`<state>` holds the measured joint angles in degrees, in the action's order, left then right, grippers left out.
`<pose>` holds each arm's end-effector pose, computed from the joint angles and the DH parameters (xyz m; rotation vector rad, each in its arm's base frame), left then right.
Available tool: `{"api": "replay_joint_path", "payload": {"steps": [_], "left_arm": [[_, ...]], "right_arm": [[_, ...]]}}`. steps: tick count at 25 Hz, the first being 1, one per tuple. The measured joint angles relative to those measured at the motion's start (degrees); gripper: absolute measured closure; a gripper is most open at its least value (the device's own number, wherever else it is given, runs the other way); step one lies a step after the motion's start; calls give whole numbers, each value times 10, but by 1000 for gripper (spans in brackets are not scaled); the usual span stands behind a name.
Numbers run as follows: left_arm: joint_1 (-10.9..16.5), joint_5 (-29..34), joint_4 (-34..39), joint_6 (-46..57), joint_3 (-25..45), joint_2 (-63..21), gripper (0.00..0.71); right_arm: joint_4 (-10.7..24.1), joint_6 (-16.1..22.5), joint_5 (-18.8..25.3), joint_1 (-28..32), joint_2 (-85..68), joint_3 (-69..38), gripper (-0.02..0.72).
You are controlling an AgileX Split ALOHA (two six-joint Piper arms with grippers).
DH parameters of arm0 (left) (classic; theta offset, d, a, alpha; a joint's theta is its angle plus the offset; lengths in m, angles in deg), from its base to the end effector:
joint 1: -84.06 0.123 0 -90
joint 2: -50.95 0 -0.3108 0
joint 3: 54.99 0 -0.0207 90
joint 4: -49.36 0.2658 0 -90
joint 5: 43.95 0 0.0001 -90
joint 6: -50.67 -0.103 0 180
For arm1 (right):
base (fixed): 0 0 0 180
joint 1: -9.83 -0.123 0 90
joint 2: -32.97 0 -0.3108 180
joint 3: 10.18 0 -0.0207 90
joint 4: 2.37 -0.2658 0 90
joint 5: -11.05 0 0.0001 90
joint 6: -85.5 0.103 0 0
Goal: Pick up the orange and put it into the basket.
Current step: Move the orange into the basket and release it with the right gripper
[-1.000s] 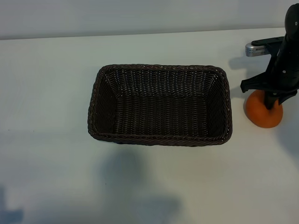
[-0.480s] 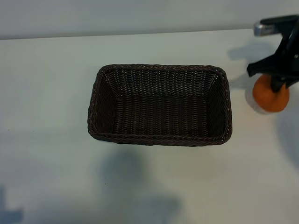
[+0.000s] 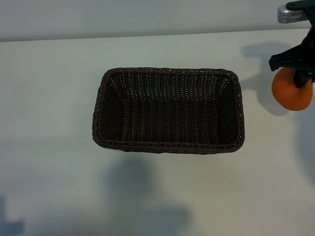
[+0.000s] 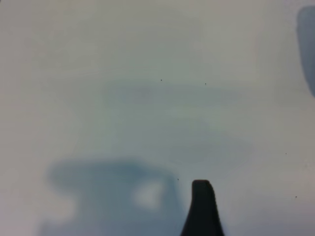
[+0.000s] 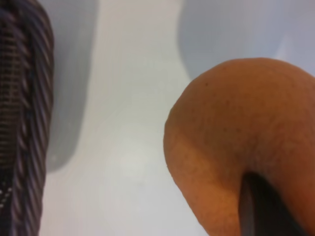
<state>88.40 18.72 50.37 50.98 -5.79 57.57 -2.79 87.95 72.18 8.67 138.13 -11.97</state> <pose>-0.0101 0.0009 0.2761 -0.0852 2.0668 0.0644 0.3627 0.0080 0.2645 0.0372 2.9336 0.0196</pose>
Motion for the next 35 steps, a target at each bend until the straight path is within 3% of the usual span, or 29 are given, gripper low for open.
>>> {"api": "replay_joint_path", "payload": {"steps": [6, 13, 19, 23, 35], "left_arm": [[0, 0, 0, 0, 0, 0, 159], [0, 0, 0, 0, 0, 0, 159], [0, 0, 0, -3, 0, 0, 159], [0, 0, 0, -3, 0, 0, 159], [0, 0, 0, -3, 0, 0, 159]], "right_arm": [[-26, 0, 2, -32, -30, 0, 620], [-50, -2, -5, -145, -35, 0, 620], [-62, -1, -51, -237, -35, 0, 620], [-68, -1, -75, -251, -32, 2, 620], [-87, -3, -67, -251, 85, 77, 620]]}}
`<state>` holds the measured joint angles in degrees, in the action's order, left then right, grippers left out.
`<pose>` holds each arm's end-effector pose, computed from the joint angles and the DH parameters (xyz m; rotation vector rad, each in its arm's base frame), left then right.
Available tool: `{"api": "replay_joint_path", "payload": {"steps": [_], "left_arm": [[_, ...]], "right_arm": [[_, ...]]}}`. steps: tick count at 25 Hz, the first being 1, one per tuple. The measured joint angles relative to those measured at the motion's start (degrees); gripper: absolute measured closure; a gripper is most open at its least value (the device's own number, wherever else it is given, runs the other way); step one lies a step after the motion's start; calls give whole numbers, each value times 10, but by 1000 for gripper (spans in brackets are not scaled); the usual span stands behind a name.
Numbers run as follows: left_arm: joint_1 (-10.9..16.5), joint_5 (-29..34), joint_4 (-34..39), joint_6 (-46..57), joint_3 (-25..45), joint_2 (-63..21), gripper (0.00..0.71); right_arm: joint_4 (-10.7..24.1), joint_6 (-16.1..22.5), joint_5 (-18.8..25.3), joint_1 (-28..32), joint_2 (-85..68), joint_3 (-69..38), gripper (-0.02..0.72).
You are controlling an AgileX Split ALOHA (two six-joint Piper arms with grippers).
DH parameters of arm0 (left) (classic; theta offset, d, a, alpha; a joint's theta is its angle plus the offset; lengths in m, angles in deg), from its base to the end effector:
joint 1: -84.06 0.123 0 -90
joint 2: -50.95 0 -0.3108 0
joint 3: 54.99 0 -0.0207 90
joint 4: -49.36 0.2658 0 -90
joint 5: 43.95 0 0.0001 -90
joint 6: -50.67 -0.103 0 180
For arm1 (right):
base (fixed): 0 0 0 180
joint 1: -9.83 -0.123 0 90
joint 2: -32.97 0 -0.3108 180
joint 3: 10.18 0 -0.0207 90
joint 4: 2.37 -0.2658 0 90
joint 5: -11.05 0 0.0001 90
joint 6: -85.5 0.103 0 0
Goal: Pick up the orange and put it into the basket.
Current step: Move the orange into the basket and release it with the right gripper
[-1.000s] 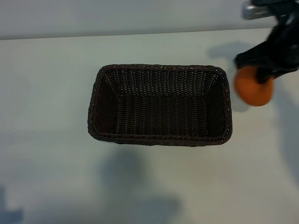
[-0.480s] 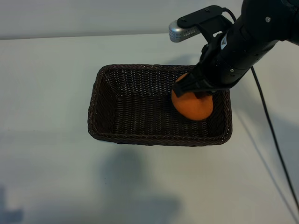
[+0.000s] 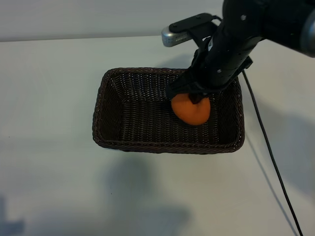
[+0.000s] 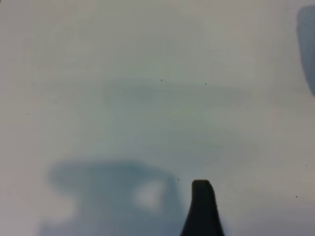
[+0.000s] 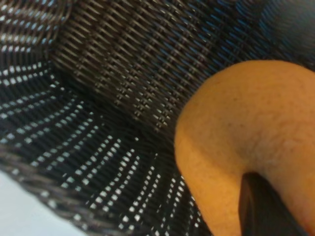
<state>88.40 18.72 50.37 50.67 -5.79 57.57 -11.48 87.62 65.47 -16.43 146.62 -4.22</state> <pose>-0.0101 0.0009 0.2761 -0.0796 2.0671 0.0678 0.3673 0.1960 0.2496 -0.4963 2.8149 0.3099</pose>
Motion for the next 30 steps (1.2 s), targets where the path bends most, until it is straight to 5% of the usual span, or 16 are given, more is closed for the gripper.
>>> {"api": "replay_joint_path", "payload": {"steps": [20, 23, 30], "left_arm": [[0, 0, 0, 0, 0, 0, 159], [0, 0, 0, 3, 0, 0, 159], [0, 0, 0, 3, 0, 0, 159]], "right_arm": [[-10, -21, -30, 0, 91, 1, 599], [-10, -27, -28, 0, 91, 1, 495], [-17, -28, -24, 0, 91, 3, 52]]}}
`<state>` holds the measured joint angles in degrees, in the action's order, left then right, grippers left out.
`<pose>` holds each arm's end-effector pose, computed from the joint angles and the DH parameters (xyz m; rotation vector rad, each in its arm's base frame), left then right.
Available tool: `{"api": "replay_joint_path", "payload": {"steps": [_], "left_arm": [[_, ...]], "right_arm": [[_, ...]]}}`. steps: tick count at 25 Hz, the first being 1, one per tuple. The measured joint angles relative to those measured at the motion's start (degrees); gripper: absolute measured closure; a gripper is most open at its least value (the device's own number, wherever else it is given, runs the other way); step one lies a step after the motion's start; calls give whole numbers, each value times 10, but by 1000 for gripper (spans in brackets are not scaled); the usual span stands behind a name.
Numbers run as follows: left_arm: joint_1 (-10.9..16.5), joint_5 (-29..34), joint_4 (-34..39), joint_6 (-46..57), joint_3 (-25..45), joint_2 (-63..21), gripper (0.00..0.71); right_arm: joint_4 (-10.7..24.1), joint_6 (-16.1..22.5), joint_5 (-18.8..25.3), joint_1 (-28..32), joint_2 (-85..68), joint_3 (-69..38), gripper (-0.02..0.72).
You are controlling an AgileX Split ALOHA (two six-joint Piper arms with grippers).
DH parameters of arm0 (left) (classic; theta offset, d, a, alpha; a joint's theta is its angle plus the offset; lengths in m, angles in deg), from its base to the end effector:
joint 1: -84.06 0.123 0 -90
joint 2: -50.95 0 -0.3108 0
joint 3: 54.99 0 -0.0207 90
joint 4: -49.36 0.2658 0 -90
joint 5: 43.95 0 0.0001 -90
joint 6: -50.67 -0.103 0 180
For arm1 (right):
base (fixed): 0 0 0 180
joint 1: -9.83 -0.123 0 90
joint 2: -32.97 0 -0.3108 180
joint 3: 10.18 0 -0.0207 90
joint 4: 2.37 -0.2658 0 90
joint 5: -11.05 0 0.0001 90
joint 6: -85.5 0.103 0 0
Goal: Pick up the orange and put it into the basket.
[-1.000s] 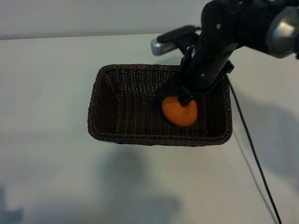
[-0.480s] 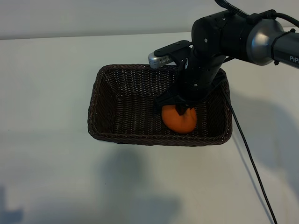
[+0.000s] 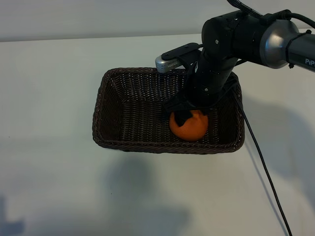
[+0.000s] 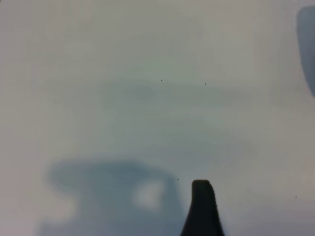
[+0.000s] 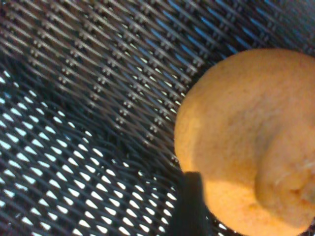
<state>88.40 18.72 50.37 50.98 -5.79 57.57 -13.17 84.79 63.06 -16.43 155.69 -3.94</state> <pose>-0.0101 0.0009 0.2761 -0.0852 2.0668 0.0644 0.3845 0.2067 0.1848 -0.5450 2.9165 0.2983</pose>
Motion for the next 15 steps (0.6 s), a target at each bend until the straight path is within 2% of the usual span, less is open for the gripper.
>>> {"api": "replay_joint_path", "payload": {"steps": [3, 9, 15], "left_arm": [[0, 0, 0, 0, 0, 0, 159], [0, 0, 0, 0, 0, 0, 159], [0, 0, 0, 0, 0, 0, 159]], "right_arm": [[-6, 0, 0, 0, 0, 0, 24], [-10, 2, 4, 0, -18, 0, 62], [-7, 7, 27, 0, -63, 0, 73]]}}
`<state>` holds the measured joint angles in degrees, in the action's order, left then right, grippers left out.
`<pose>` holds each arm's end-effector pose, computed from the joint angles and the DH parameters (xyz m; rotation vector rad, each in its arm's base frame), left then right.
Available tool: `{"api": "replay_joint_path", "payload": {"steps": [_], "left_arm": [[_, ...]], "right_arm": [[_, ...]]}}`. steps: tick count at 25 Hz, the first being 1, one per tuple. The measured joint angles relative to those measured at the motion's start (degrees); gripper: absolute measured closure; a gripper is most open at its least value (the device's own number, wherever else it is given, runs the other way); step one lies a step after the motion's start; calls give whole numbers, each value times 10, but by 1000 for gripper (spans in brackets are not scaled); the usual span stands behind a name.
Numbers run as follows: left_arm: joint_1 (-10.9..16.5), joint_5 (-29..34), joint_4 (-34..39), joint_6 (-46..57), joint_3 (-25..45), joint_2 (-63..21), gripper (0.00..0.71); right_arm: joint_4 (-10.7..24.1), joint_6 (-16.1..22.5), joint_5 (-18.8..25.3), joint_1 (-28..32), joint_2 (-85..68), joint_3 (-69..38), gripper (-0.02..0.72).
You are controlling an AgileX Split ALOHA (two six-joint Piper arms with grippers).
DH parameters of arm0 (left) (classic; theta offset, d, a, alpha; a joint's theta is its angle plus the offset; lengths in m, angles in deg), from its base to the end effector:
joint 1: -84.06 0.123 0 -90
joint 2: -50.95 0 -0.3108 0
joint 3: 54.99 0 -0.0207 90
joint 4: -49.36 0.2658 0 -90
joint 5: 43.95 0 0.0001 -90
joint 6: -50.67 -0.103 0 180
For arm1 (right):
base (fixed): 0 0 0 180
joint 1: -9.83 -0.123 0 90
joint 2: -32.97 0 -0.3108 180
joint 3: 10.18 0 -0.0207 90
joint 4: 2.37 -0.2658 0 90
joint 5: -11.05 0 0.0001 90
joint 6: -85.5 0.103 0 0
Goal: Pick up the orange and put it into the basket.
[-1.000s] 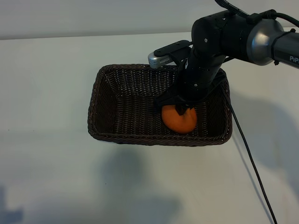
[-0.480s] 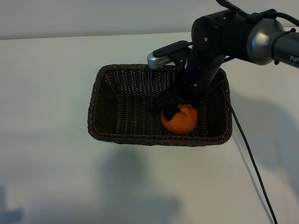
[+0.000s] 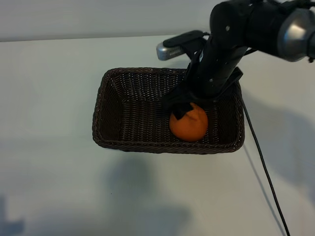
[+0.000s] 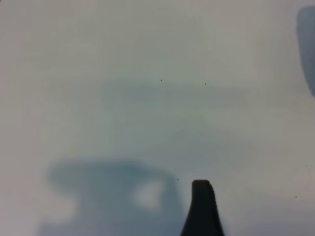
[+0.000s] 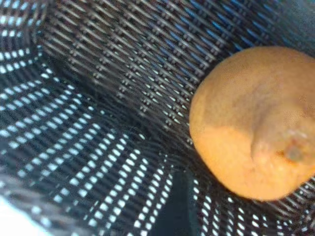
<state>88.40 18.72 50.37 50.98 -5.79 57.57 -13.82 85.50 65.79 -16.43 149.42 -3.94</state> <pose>-0.0101 0.0009 0.2761 -0.0852 2.0668 0.0644 0.3713 0.2018 0.2309 -0.5267 2.8596 0.3403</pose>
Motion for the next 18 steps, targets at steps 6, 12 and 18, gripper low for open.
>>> {"api": "replay_joint_path", "payload": {"steps": [6, 12, 18], "left_arm": [[0, 0, 0, 0, 0, 0, 159], [0, 0, 0, 0, 0, 0, 159], [0, 0, 0, -3, 0, 0, 159]], "right_arm": [[69, 56, 22, 0, -48, 23, 77], [148, 109, 73, 24, -55, 80, 81], [157, 99, 94, 107, -55, 85, 88]]}}
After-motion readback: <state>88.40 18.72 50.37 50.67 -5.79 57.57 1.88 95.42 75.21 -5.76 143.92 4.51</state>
